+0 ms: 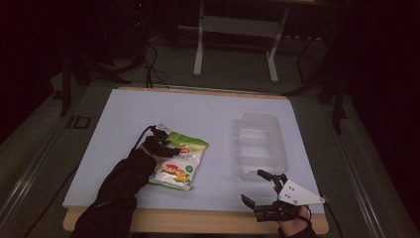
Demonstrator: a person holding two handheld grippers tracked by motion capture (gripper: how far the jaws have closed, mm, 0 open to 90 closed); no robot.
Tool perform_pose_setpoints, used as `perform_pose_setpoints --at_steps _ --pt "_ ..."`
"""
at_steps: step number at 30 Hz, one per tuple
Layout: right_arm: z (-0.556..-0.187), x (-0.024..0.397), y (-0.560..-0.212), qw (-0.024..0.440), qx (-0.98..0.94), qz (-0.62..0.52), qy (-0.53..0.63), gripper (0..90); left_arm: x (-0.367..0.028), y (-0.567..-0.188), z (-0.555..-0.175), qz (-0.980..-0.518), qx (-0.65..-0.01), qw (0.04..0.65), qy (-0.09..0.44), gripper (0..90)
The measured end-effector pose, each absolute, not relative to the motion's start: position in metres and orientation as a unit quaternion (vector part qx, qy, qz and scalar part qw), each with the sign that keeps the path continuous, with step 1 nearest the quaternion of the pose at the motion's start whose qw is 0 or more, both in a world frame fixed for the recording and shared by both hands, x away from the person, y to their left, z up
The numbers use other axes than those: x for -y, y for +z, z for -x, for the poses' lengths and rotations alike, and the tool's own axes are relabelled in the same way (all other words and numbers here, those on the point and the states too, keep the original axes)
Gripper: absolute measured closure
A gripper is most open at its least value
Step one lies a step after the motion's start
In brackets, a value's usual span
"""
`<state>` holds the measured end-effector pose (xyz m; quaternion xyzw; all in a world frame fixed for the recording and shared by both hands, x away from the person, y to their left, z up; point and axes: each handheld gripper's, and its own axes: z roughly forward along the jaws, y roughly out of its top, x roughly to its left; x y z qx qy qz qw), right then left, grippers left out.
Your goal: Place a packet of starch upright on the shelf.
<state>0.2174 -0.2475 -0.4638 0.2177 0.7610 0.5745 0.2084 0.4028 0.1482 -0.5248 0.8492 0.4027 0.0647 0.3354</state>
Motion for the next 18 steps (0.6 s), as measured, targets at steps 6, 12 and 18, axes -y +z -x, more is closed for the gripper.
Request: perform_pose_setpoints --at_steps 6,12,18 --pt "-0.218 0.247 -0.464 0.21 -0.761 -0.218 0.574 10.7 -0.139 -0.522 -0.397 -0.864 -0.386 0.306 0.1 76.4" --pt "-0.217 0.249 -0.463 0.213 -0.758 -0.222 0.575 10.7 -0.139 -0.519 -0.393 -0.864 -0.381 0.31 0.112 83.5" --pt "-0.218 0.251 -0.463 0.215 -0.756 -0.224 0.576 10.7 -0.149 -0.51 -0.39 -0.847 -0.388 0.348 0.106 84.4"
